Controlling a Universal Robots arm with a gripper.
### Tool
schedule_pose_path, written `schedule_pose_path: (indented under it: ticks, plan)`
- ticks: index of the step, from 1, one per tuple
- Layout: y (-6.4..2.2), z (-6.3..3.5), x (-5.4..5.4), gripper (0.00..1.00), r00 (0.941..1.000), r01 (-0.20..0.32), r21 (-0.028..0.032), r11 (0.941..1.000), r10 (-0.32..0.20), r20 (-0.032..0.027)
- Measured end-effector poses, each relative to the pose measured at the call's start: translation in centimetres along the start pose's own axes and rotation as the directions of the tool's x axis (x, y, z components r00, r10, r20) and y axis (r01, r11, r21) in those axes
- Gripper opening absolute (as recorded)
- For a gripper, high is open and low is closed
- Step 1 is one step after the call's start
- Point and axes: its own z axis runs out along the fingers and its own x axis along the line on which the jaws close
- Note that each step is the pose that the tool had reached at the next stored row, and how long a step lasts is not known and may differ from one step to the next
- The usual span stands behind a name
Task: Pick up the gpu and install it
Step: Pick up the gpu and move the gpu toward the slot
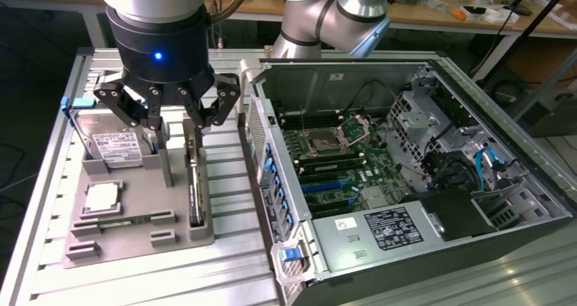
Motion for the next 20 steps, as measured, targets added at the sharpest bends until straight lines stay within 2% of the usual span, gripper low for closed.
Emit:
schedule_pose_path:
  ticks: [20]
  plan:
    - [-0.09, 1.86, 0.0, 0.48, 1.0, 0.0, 0.0022, 1.0, 0.0, 0.0001]
